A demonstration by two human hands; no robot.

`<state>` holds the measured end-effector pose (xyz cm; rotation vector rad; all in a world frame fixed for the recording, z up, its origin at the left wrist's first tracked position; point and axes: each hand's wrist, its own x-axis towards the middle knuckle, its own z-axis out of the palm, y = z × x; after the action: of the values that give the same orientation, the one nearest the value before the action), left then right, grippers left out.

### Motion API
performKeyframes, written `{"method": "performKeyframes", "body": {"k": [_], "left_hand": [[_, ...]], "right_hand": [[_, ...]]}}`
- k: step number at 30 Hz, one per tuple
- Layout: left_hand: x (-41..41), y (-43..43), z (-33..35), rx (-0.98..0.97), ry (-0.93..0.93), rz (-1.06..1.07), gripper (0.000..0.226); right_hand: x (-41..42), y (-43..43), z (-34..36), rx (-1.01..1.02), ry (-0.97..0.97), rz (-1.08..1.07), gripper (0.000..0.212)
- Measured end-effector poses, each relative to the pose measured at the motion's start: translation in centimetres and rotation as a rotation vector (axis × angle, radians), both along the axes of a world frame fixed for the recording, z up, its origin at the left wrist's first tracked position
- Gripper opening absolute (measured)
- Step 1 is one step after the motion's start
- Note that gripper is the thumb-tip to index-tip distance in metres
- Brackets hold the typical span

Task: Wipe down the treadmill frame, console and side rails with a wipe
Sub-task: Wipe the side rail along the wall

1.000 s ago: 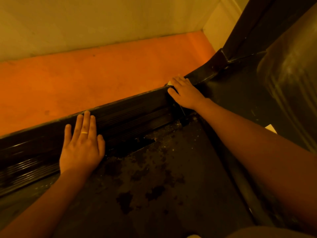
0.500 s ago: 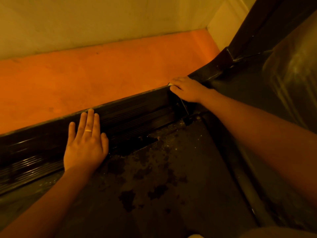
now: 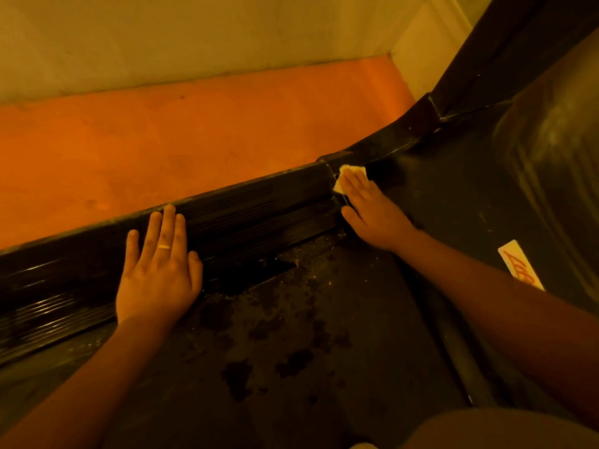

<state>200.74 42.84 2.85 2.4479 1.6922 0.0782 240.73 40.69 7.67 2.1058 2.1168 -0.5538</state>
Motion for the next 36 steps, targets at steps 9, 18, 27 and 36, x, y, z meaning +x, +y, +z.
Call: {"method": "performKeyframes", "body": {"k": [9, 18, 27, 36], "left_hand": [[0.0, 0.0, -0.1, 0.003, -0.029, -0.004, 0.069], [0.2, 0.0, 0.1, 0.005, -0.02, 0.006, 0.068], [0.2, 0.0, 0.1, 0.009, -0.021, 0.006, 0.068], [0.1, 0.0, 0.1, -0.002, -0.025, -0.005, 0.067]], "right_hand": [[4.2, 0.9, -0.2, 0.021, -0.158, -0.235, 0.066], [-0.9, -3.3, -1.3, 0.044, -0.032, -0.184, 0.067], [-0.9, -1.7, -0.5, -0.01, -0.034, 0.087, 0.067], [-3.1, 2.5, -0.8, -0.038, -0.049, 0.011, 0.064]]}}
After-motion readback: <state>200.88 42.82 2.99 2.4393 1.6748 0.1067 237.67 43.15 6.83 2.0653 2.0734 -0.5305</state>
